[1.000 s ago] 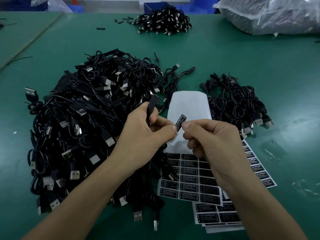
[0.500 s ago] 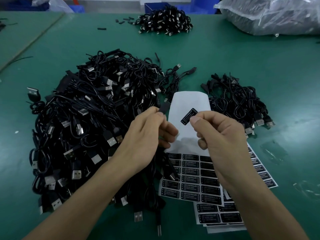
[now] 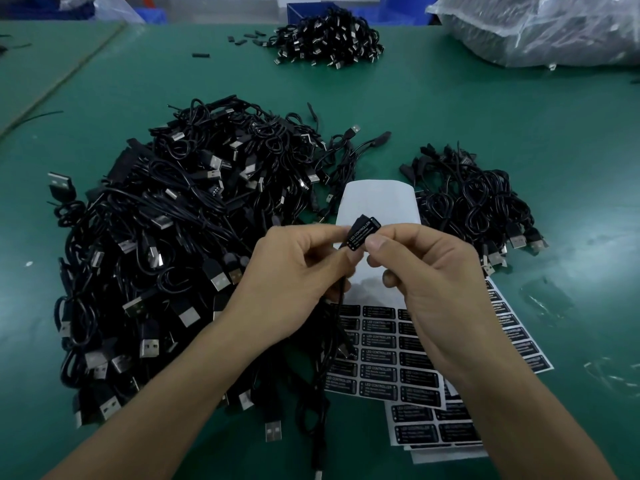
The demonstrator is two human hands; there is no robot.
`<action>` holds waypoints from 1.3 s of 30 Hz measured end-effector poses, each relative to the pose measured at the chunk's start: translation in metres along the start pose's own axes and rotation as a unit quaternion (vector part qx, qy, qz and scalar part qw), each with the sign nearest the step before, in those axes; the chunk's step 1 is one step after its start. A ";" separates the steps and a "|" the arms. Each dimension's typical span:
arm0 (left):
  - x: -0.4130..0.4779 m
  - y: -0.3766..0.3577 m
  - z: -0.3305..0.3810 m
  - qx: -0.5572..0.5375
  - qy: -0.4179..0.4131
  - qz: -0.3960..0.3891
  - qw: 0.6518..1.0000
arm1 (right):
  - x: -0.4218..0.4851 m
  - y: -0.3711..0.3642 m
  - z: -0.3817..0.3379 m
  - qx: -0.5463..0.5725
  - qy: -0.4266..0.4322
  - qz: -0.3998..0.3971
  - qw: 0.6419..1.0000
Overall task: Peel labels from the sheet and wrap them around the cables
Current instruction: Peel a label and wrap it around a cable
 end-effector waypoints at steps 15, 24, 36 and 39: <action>-0.001 0.000 0.000 0.014 -0.026 -0.026 0.999 | 0.003 0.006 0.000 -0.062 0.005 0.036 0.997; 0.000 0.000 0.001 0.006 -0.027 -0.025 0.999 | 0.001 0.005 -0.005 -0.107 0.034 0.033 0.993; 0.000 -0.001 0.001 0.013 -0.020 -0.030 0.999 | 0.002 0.006 -0.005 -0.130 0.038 0.043 0.990; -0.001 -0.001 0.001 0.013 -0.017 -0.028 0.999 | 0.002 0.007 -0.004 -0.131 0.039 0.046 0.990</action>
Point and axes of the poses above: each hand's wrist, its own x-axis towards the middle knuckle, its own y-axis out of the back of the hand, z = x × y, the point moved 4 cm from there along x, towards the middle knuckle, and after that the axes turned 11 degrees about -y, right-handed, at the moved point
